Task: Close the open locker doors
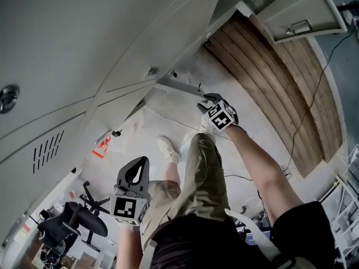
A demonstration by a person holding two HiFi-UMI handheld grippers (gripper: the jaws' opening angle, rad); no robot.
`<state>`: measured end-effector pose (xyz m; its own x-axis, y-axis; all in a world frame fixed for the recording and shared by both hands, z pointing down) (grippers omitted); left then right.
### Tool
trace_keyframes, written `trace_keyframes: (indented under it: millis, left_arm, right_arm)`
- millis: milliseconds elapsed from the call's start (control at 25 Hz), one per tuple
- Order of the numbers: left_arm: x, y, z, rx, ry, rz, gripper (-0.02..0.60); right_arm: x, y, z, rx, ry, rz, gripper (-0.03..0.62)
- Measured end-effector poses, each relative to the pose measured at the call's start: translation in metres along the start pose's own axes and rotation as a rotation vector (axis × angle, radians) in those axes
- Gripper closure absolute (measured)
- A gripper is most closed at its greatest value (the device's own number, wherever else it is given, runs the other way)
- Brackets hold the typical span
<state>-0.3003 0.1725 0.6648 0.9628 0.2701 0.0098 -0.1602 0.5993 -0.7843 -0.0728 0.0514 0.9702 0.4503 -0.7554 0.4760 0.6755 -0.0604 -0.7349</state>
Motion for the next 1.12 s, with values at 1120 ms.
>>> trace_keyframes:
  millis: [1120]
  left_arm:
    - [-0.044, 0.065, 0.077, -0.025, -0.007, -0.008, 0.574]
  right_arm:
    - [-0.109, -0.077, 0.004, 0.043, -0.095, -0.041, 0.425]
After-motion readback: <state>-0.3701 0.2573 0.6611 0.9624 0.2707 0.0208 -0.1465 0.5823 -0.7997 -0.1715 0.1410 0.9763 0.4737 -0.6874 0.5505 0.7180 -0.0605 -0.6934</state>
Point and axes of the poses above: the fingertips, and each gripper's own axes: y backward along the fingers, x to its right, z out of its underside, the point moved 7 cm from there along y, backward along the fingers, and after that the axes turned 14 degrees about -z, right-handed, at the moved point
